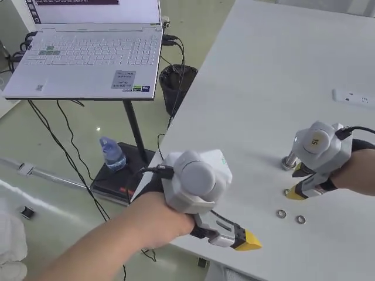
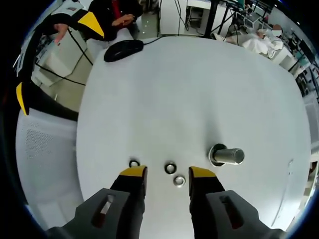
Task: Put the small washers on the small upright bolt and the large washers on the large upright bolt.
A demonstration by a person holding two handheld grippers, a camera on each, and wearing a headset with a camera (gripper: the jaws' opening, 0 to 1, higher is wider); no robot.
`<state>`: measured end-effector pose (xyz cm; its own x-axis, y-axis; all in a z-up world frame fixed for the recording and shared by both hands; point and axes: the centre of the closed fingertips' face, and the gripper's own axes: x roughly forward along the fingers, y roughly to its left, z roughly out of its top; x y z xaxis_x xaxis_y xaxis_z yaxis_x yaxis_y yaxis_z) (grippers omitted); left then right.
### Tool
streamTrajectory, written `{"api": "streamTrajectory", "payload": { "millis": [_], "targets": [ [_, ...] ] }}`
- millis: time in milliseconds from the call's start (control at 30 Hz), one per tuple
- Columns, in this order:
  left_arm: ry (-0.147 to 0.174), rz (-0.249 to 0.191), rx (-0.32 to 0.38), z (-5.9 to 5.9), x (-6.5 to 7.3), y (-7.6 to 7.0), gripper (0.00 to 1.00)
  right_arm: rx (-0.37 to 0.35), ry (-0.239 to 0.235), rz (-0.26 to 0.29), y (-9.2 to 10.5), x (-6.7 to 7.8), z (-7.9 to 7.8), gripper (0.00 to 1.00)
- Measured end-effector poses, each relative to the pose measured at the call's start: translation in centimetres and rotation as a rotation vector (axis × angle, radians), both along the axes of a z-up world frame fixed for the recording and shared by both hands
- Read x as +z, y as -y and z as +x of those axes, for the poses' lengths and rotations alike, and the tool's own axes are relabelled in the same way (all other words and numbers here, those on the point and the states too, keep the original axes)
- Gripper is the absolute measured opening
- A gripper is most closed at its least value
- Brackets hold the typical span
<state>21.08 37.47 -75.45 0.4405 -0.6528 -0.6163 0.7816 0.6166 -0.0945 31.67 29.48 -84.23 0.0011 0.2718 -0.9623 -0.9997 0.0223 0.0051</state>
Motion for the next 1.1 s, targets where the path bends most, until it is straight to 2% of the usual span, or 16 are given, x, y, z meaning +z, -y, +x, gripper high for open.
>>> {"api": "streamTrajectory", "payload": {
  "millis": [400, 833, 1100],
  "targets": [
    [-0.01, 0.001, -0.005, -0.2, -0.3, -0.4, 0.89, -0.005, 0.007, -0.017, 0.2, -1.6, 0.1, 0.32],
    [-0.012, 0.002, 0.005, -0.2, -0.1, -1.0, 0.87, -0.021, -0.003, -0.014, 0.3, -2.3, 0.0, 0.31],
    [-0.018, 0.002, 0.007, -0.5, -0.5, -0.8, 0.87, -0.014, -0.001, -0.021, 0.5, -2.7, 0.0, 0.31]
  ]
}}
